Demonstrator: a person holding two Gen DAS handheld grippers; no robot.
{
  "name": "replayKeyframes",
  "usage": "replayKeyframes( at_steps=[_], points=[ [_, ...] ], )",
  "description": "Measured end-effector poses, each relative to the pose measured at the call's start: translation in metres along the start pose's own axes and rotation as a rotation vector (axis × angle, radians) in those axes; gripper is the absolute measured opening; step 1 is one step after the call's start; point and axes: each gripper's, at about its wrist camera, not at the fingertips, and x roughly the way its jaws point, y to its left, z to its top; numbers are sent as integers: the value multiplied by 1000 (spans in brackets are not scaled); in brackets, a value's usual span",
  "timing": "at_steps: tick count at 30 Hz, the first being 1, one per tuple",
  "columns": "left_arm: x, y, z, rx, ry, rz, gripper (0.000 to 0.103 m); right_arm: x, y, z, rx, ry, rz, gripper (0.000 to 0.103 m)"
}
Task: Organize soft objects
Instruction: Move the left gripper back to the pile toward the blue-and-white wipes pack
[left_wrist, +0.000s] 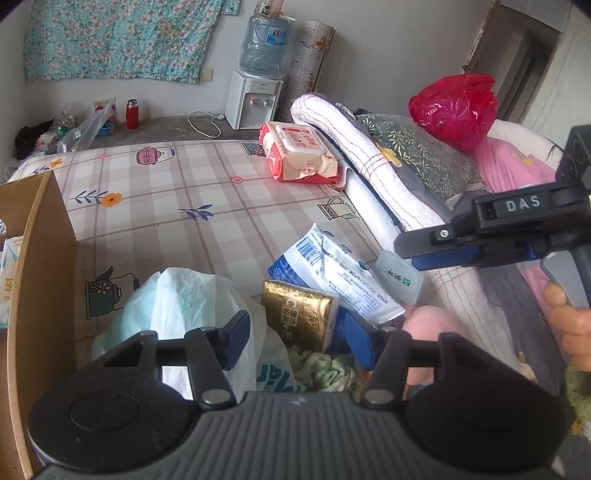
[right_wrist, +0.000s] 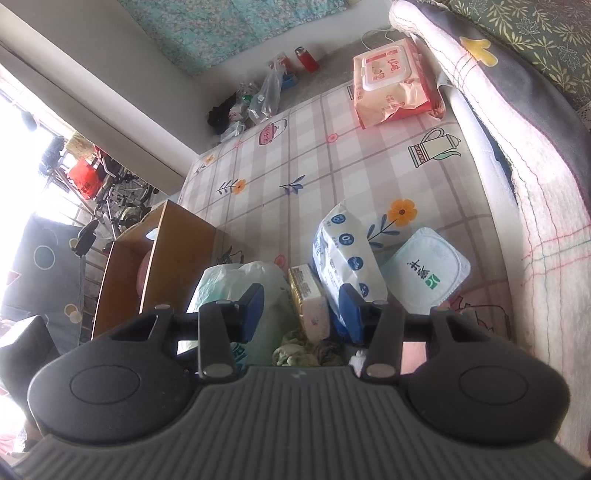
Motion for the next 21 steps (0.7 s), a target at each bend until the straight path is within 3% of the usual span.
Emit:
replayKeyframes(
  at_steps=[6, 12, 13, 17, 21],
  points=[
    [30, -4, 6, 36, 58, 23, 45, 61, -8, 38, -17, 81, -79, 47],
    [45, 3, 7, 24, 93, 23, 43, 114, -7, 53, -95, 192, -155, 51],
    [46, 5, 7, 23, 94, 23, 42, 117, -6, 53, -106, 198, -160, 50],
    [45, 9, 8, 14, 92, 15, 41, 120, -1, 54, -134, 202, -171, 31],
    [40, 13, 8, 10, 89, 8, 41, 112, 16, 61, -194, 170, -218, 27]
  ],
)
